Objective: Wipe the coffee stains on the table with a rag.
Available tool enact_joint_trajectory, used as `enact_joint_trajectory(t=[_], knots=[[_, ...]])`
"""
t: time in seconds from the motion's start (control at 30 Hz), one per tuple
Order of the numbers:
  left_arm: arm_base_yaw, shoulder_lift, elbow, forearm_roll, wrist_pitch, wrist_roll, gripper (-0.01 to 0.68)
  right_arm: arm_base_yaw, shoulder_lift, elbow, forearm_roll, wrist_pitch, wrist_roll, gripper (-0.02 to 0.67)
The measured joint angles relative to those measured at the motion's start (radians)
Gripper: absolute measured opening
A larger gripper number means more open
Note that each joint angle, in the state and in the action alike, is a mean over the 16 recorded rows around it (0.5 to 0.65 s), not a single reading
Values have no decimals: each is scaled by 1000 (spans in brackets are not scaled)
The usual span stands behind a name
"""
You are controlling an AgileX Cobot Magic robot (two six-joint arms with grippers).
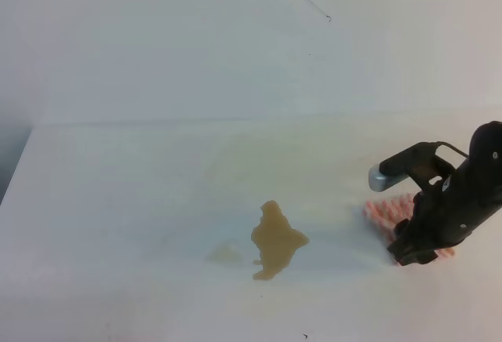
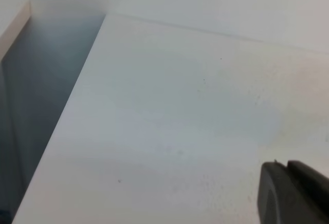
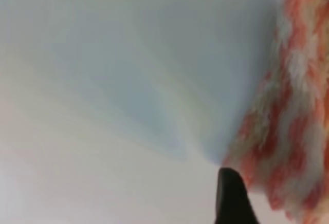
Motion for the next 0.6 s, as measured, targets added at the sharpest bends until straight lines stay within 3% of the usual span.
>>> enact_joint_trajectory(t=[0.33, 0.6], knots=[[0, 0, 0, 0, 0, 0, 1, 0, 30, -7, 8, 7, 8, 391], [0, 0, 0, 0, 0, 0, 1, 0, 59, -32, 8, 29, 18, 270]])
